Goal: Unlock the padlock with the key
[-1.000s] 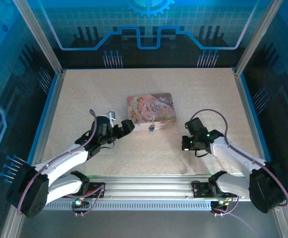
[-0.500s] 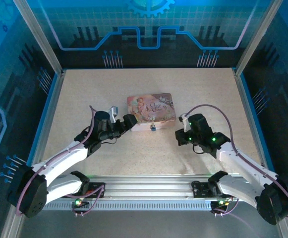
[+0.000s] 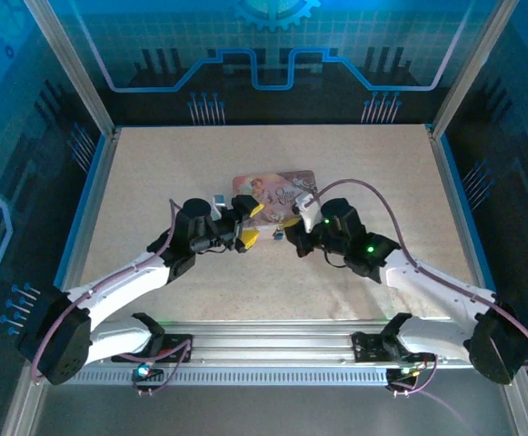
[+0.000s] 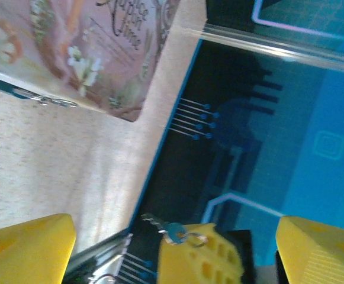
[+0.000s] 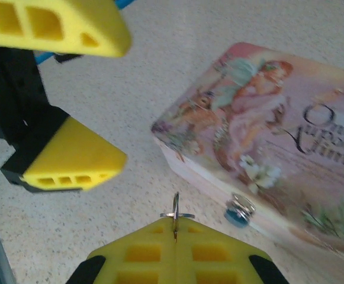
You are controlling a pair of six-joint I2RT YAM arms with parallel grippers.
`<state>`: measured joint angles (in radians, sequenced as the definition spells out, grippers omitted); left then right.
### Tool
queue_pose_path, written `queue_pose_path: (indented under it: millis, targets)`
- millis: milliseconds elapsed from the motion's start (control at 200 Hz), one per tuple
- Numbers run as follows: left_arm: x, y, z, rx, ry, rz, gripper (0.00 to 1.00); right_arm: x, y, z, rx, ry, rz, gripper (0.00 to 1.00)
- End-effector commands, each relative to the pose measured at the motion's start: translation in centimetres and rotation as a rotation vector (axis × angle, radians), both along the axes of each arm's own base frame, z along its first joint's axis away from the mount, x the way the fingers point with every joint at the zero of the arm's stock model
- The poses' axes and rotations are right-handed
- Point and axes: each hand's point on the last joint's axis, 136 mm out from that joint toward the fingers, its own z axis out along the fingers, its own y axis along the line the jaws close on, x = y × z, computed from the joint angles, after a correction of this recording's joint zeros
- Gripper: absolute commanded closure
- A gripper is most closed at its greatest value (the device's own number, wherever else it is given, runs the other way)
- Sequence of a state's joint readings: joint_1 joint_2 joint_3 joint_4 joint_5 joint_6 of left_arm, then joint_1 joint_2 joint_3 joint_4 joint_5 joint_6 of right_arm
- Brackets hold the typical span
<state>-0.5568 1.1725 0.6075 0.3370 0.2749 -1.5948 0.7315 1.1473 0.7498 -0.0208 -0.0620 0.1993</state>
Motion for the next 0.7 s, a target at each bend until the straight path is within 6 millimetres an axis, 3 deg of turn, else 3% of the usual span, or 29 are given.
queue_pose_path:
  millis: [0,335,695]
  targets:
    - [0.6,-0.4,0.7,-0.159,0.068,0.072,0.14,0.3,3.1,3.0,0.074,-0.099,0.062,1.00]
    - [0.5,-0.5,0.1,-0.224,0.121,0.110,0.21,0.2,6.6,3.1,0.115,-0.095,0.108,1.00]
    - [0.5,0.8,-0.6,-0.236,0.126,0.179,0.47,-0.3,6.5,2.2,0.116,-0.065,0.107,1.00]
